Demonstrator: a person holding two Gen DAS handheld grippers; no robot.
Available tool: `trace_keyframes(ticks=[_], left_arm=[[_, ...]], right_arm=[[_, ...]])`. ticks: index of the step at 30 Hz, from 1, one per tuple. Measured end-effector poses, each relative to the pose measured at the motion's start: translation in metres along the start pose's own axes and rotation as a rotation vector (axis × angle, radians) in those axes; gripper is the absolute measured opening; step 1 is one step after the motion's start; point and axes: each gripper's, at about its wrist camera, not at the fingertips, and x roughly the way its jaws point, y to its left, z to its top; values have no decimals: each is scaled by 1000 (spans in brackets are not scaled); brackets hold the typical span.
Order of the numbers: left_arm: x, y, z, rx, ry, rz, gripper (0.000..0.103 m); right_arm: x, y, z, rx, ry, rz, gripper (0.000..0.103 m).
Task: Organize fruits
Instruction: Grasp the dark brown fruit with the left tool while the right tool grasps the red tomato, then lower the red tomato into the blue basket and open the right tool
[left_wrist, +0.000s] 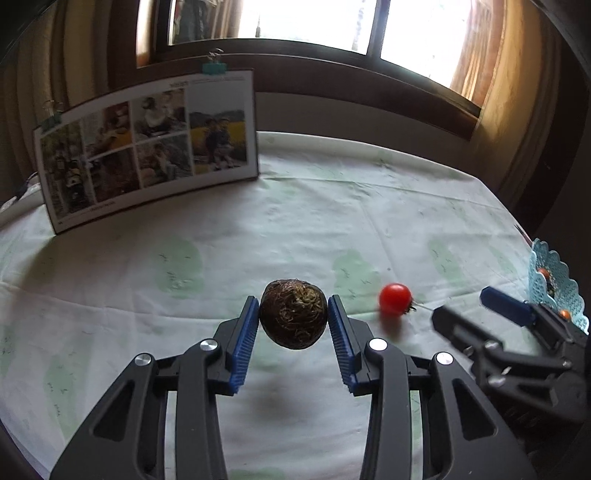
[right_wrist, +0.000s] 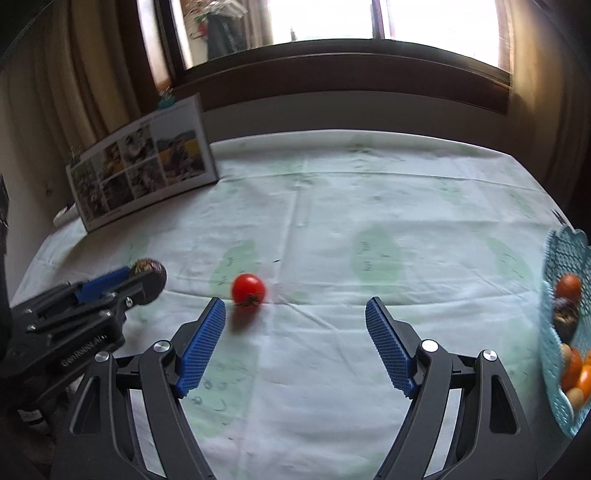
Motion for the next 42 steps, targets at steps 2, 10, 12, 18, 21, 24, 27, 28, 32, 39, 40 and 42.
trace_keyframes(ticks=[2,10,12,18,21,24,27,28,32,39,40,42], left_arm=[[0,3,1,-9,0,12,39],[0,9,1,-19,-9,35,39],[1,9,1,-20,-6,37,39],[9,10,-1,-17,21,35,40],[14,10,-3,-14,44,22,40],[18,9,-2,-10,55,24,40],[19,10,-1,-8,64,20,40],[19,10,-1,-6,63,18,39],[13,5,-1,8,45,-3,30],[2,-12,-3,72,-13,29,32],[3,-12,-4,74,-12,40,45],[5,-10,-5,65,-13,53,62]], right_arm=[[8,8,2,-17,14,11,80],[40,22,10,-50,78,50,46],[46,25,11,-60,101,60,34],[38,25,10,-56,79,69,28],[21,19,9,-37,46,70,28],[7,13,7,-27,23,63,28],[-8,0,3,7,1,57,28],[-13,-4,1,16,-5,53,28],[-32,-24,-5,61,-35,24,28],[-69,-65,-13,151,-101,-35,28],[-73,-68,-15,156,-106,-41,28],[-81,-80,-17,177,-121,-57,28]])
